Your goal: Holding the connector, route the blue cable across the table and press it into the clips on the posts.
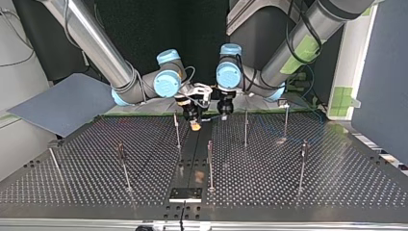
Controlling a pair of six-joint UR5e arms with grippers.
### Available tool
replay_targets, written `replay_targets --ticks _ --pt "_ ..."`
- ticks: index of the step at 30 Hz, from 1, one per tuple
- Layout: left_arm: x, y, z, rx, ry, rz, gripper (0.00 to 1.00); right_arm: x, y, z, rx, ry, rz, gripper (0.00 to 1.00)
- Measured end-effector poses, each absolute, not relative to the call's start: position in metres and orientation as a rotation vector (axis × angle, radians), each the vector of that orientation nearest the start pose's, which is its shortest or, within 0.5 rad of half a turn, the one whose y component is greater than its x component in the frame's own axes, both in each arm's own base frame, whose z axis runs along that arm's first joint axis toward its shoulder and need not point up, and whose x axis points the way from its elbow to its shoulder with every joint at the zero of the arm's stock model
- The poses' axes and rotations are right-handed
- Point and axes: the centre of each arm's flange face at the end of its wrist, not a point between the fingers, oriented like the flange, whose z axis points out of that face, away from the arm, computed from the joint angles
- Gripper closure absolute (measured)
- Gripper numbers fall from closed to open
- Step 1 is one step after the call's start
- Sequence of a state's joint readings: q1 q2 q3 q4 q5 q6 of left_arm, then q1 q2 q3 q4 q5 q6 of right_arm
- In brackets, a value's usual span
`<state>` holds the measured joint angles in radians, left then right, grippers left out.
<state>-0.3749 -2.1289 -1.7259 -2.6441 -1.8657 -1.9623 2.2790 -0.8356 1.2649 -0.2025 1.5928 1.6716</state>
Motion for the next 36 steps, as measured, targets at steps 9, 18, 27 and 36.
replay_targets --ticks 9,18,27,36 --pt "0.508 -0.314 0.162 -0.235 1.780 -0.267 0.99 0.562 -0.455 0.223 -2.567 1.370 -2.170 1.00" --pt "0.498 -0.317 0.206 -0.229 1.743 -0.289 0.99 0.553 -0.444 0.283 -2.533 1.358 -2.237 1.00" --pt "0.489 -0.311 0.255 -0.234 1.693 -0.303 0.99 0.538 -0.429 0.341 -2.508 1.368 -2.277 1.00" --pt "0.479 -0.304 0.303 -0.244 1.628 -0.325 0.99 0.522 -0.412 0.402 -2.419 1.375 -2.386 1.00"
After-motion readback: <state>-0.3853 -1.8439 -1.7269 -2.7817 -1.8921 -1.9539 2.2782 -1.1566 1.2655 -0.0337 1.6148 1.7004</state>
